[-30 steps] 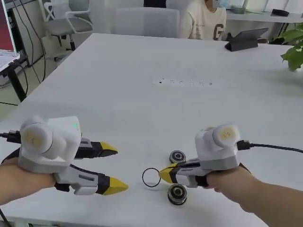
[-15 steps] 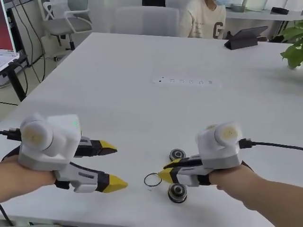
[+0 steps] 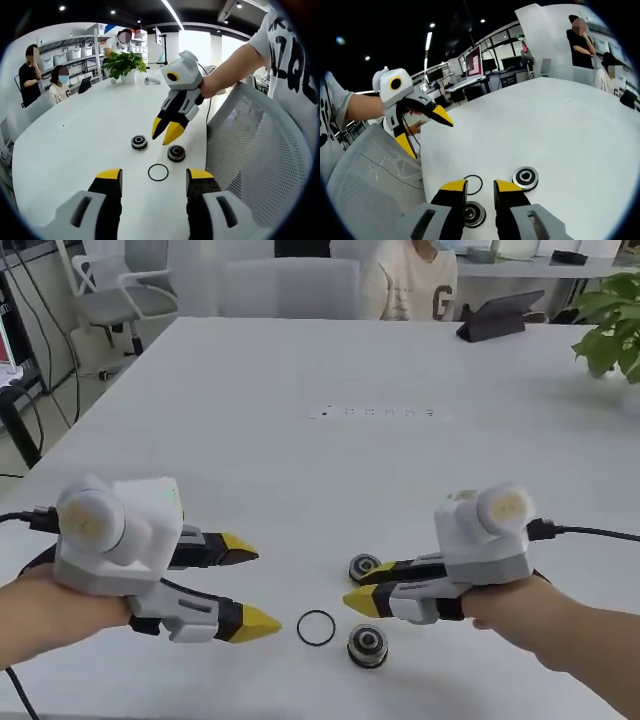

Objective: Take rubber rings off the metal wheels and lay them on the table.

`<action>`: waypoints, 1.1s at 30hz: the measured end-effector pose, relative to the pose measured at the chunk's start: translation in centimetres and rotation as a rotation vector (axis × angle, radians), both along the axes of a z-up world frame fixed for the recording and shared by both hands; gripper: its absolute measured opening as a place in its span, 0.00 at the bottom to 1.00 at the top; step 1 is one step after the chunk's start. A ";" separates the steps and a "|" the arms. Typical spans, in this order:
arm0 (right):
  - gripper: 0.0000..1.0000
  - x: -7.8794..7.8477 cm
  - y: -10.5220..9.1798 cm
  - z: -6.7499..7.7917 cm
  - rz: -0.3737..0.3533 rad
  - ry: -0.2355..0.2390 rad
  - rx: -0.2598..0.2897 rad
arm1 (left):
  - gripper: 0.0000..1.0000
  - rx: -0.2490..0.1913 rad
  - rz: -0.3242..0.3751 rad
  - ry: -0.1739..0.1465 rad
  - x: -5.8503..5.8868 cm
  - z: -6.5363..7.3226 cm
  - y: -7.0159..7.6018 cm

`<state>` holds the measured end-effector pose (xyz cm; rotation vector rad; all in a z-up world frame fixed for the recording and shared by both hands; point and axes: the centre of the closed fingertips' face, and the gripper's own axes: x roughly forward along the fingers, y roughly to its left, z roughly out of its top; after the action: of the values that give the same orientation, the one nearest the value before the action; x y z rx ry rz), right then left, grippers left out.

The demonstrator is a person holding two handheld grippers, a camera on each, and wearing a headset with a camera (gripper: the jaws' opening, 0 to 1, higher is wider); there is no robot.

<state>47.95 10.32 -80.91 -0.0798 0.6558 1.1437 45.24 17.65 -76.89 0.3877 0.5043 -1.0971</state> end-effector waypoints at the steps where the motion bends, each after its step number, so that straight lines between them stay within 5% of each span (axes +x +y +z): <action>1: 0.18 0.1 -0.2 0.0 -0.004 -0.001 0.002 | 0.48 -0.002 -0.002 0.001 0.1 0.0 -0.2; 17: 0.19 -0.1 -3.6 -0.7 -0.020 -0.007 0.002 | 0.46 0.005 -0.070 0.032 0.6 -1.6 -4.2; 33: 0.22 -2.9 -3.6 -2.5 0.084 0.001 -0.007 | 0.43 0.028 -0.135 0.093 -1.1 -4.4 -6.9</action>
<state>45.09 6.71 -83.42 -0.1136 0.6621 1.2226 44.18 10.74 -81.29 0.4007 0.5831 -1.2437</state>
